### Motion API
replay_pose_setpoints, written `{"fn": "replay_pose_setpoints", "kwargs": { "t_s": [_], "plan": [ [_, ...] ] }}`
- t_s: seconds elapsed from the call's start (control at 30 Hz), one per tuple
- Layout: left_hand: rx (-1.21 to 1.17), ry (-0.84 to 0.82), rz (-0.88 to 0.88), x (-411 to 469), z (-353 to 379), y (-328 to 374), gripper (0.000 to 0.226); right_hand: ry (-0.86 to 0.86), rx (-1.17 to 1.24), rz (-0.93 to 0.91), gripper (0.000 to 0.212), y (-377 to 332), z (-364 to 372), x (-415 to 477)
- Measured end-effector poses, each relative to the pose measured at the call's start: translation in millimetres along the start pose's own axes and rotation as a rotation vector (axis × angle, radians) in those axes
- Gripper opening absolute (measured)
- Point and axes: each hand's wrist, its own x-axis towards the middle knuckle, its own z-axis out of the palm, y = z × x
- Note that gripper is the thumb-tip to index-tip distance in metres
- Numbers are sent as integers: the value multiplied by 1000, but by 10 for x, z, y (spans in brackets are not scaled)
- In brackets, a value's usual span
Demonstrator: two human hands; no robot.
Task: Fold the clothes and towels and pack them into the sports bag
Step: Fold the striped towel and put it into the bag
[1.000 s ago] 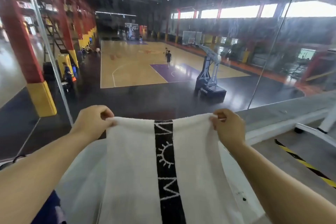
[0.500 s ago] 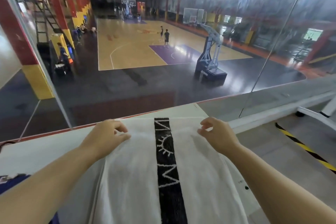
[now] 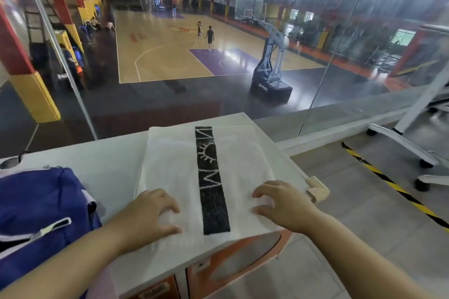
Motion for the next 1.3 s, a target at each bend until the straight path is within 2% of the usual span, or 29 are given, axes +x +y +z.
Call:
{"fn": "replay_pose_setpoints", "kwargs": {
  "t_s": [0.07, 0.2, 0.37, 0.47, 0.53, 0.63, 0.73, 0.8, 0.9, 1.03, 1.13, 1.2, 1.23, 1.3],
  "plan": [
    [104, -73, 11, -96, 47, 4, 63, -58, -46, -19, 47, 19, 55, -144],
    [141, -96, 44, -217, 70, 47, 54, -124, -127, -40, 60, 78, 117, -332],
    [177, -32, 120, -270, 48, 26, 34, -84, -101, -47, 49, 91, 130, -354],
    [268, -62, 180, -268, 39, -5, 44, -89, -18, 18, 45, 123, 102, -334],
    [271, -76, 186, -266, 17, -19, 51, -103, -15, 48, 34, 152, 74, -301],
    [274, -62, 136, -241, -13, 4, 40, -85, 1, 100, 21, 160, -16, -222],
    [166, 25, 43, -183, -31, 12, 14, 21, -32, 214, 25, 156, -138, -140],
    [71, 77, -17, -124, -35, -9, 13, 68, 33, 232, 26, 175, -200, -80],
    [-7, 121, -53, -38, -53, 3, 19, 75, 177, 147, 25, 205, -254, 14],
    [49, 33, -71, 70, -177, -92, 24, -24, 159, 125, 20, 235, -352, 127],
    [128, -93, -109, 171, -409, -142, 13, -116, 129, 162, 17, 213, -469, 275],
    [90, -2, -148, 249, -647, -101, 12, -69, 99, 192, 13, 210, -549, 436],
    [62, 148, -124, 296, -789, -70, 19, 18, 97, 208, 10, 199, -607, 524],
    [81, 491, -22, 366, -1101, 23, 25, 329, 79, 193, 12, 171, -753, 662]
  ]
}}
